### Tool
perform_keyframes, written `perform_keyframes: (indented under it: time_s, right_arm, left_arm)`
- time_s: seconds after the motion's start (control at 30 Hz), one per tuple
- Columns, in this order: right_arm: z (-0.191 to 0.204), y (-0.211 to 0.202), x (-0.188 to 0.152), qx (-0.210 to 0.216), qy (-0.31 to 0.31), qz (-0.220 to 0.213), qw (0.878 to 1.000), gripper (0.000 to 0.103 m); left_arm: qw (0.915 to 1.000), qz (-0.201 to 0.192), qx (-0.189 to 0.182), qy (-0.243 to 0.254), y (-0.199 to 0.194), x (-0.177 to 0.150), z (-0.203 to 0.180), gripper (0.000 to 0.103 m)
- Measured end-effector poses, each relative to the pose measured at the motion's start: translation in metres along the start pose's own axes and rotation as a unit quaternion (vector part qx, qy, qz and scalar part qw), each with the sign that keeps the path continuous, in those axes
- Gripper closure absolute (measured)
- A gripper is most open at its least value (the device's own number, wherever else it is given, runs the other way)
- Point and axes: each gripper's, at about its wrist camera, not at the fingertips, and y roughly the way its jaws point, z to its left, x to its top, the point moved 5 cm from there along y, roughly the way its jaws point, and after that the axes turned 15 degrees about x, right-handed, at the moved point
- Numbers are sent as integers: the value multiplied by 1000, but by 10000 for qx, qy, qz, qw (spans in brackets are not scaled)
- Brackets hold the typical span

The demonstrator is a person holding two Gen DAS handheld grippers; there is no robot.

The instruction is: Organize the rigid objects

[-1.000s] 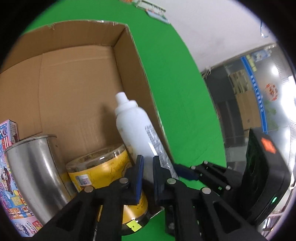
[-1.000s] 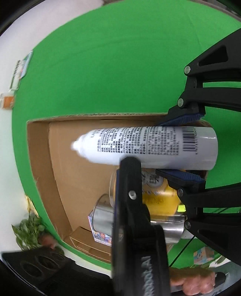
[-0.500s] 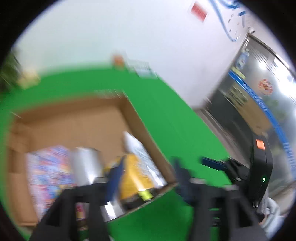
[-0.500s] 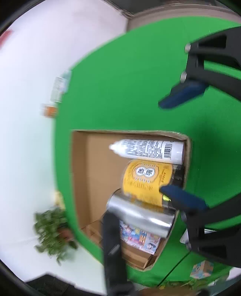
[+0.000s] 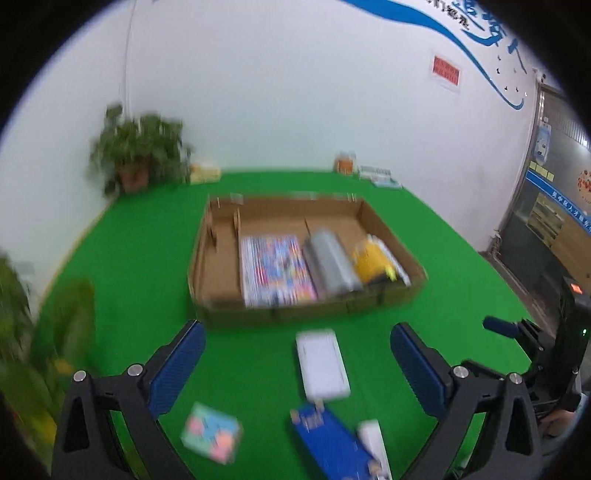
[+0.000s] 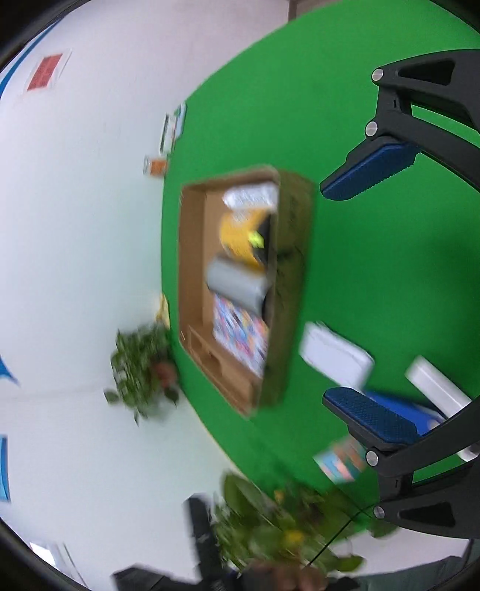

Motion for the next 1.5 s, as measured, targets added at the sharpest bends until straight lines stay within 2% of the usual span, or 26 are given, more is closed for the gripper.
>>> perform_keyframes:
  time_s: [0.1, 0.17, 0.23, 0.33, 0.47, 0.5, 0.57, 0.6, 0.63, 0.67, 0.7, 0.87, 0.97, 1.07, 1.1, 1.17, 1.27, 1.37, 1.43, 1.5]
  right_arm:
    - [35, -6, -46, 328, -44, 119, 9994, 1]
    - [60, -11, -81, 606, -33, 194, 9980, 1]
    - [77, -6, -107, 787, -85, 348, 9963, 1]
    - [98, 9, -143, 915, -250, 786, 9924, 2]
    - [118, 26, -167, 1172, -178, 997, 9879, 3]
    - [122, 31, -171, 1181, -203, 1077, 9869, 7]
    - [125, 39, -175, 1160, -297, 1207, 9854, 14]
    - [128, 45, -182, 1160, -324, 1322, 9839, 20]
    - [128, 48, -185, 1156, -347, 1399, 9828, 24]
    - [127, 51, -187, 1141, -346, 1494, 9816, 34]
    - [123, 53, -184, 1130, -334, 1550, 9809, 46]
    - [86, 48, -179, 949, 79, 1294, 9870, 47]
    - [51, 39, -160, 1042, 416, 1029, 9883, 47]
    - [9, 29, -140, 1297, 665, 641, 9872, 47]
    - [-13, 26, -135, 1520, 968, 553, 9821, 47]
    - [-41, 20, -132, 1565, 1355, 418, 9774, 47]
    - [-79, 4, -137, 952, 1636, 290, 9815, 47]
    - [-110, -12, -148, 627, 2074, 269, 9759, 44]
    - [-121, -23, -146, 321, 2039, 225, 9782, 41]
    - [-122, -33, -139, -105, 1695, 226, 9852, 20]
  left_arm:
    - [9967, 601, -455, -304, 9, -64, -5, 3]
    - [9903, 964, -901, -441, 15, -99, -12, 3]
    - [9811, 1239, -1316, -694, 19, -132, -19, 3]
    - [9669, 1661, -1701, -926, 25, -170, -28, 6]
    - [9431, 2104, -2272, -1211, 29, -195, -36, 7]
    - [9389, 2194, -2349, -1233, 31, -201, -36, 8]
    - [9268, 2383, -2588, -1314, 37, -209, -42, 21]
    - [9185, 2500, -2754, -1345, 40, -211, -47, 33]
    - [9144, 2546, -2829, -1381, 42, -211, -51, 38]
    - [9114, 2561, -2897, -1408, 44, -210, -55, 38]
    - [9113, 2548, -2921, -1390, 45, -209, -60, 38]
    - [9223, 2326, -2880, -1110, 51, -191, -87, 38]
    - [9296, 2139, -2860, -915, 57, -168, -109, 38]
    - [9235, 2163, -3026, -934, 71, -150, -128, 38]
    - [9210, 2193, -3076, -954, 76, -143, -134, 38]
    - [9144, 2186, -3248, -1033, 78, -134, -141, 38]
    - [9225, 2007, -3182, -858, 74, -126, -147, 38]
    - [9230, 2097, -3112, -846, 76, -129, -146, 38]
    - [9234, 2120, -3113, -735, 74, -130, -149, 38]
    - [9231, 2128, -3150, -577, 70, -127, -155, 38]
